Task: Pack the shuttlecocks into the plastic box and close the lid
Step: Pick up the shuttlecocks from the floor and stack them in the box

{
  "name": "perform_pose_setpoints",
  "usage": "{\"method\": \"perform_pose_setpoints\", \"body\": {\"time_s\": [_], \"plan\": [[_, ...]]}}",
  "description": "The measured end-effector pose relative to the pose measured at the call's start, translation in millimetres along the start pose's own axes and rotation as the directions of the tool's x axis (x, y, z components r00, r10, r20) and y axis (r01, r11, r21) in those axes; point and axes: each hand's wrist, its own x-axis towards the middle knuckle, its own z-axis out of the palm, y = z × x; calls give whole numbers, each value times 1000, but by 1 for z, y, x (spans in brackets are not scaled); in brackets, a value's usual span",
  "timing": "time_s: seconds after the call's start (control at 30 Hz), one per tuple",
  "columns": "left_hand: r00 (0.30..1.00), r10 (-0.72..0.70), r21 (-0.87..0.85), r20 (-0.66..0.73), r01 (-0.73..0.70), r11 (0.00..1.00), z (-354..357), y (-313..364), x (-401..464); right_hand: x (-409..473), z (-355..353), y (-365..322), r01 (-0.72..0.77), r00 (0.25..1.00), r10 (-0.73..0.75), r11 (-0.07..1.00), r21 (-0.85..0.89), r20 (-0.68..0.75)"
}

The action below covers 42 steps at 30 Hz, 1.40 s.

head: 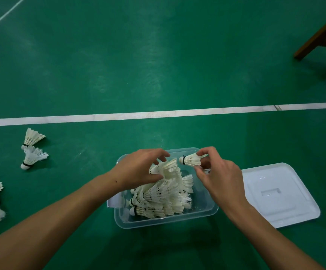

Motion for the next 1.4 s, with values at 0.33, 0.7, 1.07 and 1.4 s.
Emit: {"method": "perform_pose_setpoints", "body": {"time_s": [0.33, 0.7, 1.07, 1.4], "plan": [[999, 2, 118, -32, 2, 993, 7, -3, -1, 1, 4, -12, -21, 998, 20, 1000, 10, 55], [999, 15, 122, -52, -8, 992, 9, -5, -4, 2, 15, -21, -85, 979, 67, 992, 88, 195], [999, -5, 87, -42, 8, 996, 26, -2, 1, 26, 50, -19, -231, 907, 164, 964, 133, 388], [978, -75, -63, -197, 64, 996, 3, 0, -17, 38, -8, -18, -218, 904, 151, 967, 128, 401]]}}
